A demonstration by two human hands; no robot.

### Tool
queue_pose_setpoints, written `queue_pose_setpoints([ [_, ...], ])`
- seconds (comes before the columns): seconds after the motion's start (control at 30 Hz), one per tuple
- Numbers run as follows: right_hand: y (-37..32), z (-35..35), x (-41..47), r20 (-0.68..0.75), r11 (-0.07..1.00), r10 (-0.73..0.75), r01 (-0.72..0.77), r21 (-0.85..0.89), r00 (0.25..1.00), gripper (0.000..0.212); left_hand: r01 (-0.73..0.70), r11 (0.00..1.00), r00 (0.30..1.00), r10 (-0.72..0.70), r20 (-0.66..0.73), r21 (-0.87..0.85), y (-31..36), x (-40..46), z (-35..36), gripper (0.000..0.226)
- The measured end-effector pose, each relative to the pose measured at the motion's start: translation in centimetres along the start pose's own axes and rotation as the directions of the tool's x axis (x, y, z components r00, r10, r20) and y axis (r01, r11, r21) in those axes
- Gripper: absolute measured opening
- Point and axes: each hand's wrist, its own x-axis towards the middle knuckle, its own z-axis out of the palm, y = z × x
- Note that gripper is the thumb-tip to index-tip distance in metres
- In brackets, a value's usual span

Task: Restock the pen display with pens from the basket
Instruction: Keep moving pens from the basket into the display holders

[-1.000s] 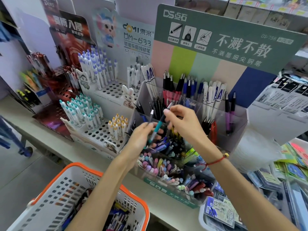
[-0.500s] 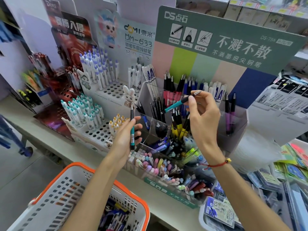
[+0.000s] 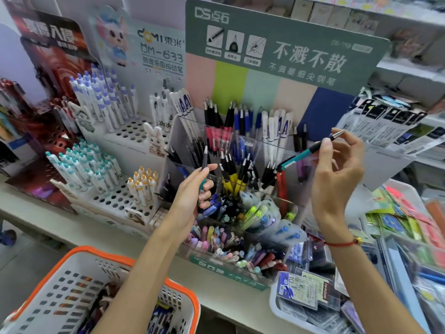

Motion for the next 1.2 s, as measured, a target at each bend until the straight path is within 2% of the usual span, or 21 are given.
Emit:
queue_pose_setpoints([
  [0.2, 0.8, -2.1, -0.4, 0.008, 0.999, -0.005, 0.006, -0.047, 1.0, 0.012, 0.037, 0.999, 0.998, -0.037, 0.057, 0.0, -0.7, 0.4, 2.2, 0.024],
  [0.43, -1.5, 0.0, -0.3, 0.179, 0.992, -0.123, 0.126, -0.006, 0.976, 0.014, 0.062, 0.998, 0.997, -0.062, 0.043, 0.005, -0.8, 0.3, 2.6, 0.023],
  [0.77, 0.5, -2.2, -0.7, 0.152, 1.0, 0.018, -0.016, -0.013, 0.988, 0.009, 0.077, 0.997, 0.997, -0.077, -0.023, -0.022, -1.1, -0.2, 0.3, 0.024],
  [0.87, 0.4, -2.4, -1.0, 0.157, 0.998, 0.06, -0.059, -0.009, 0.986, 0.015, 0.071, 0.997, 0.996, -0.072, -0.043, -0.022, -1.1, -0.2, -0.6, 0.024],
  [1.03, -0.2, -1.4, -2.2, 0.234, 0.995, 0.088, -0.098, 0.032, 0.968, 0.007, 0.013, 0.996, 0.99, -0.025, -0.136, -0.091, -0.6, -0.3, -3.0, 0.03],
  [1.2, -1.1, 0.8, -4.2, 0.361, 0.99, 0.094, -0.126, 0.067, 0.928, 0.009, -0.003, 0.983, 0.979, -0.034, -0.201, -0.181, -0.1, -0.8, -4.9, 0.035],
])
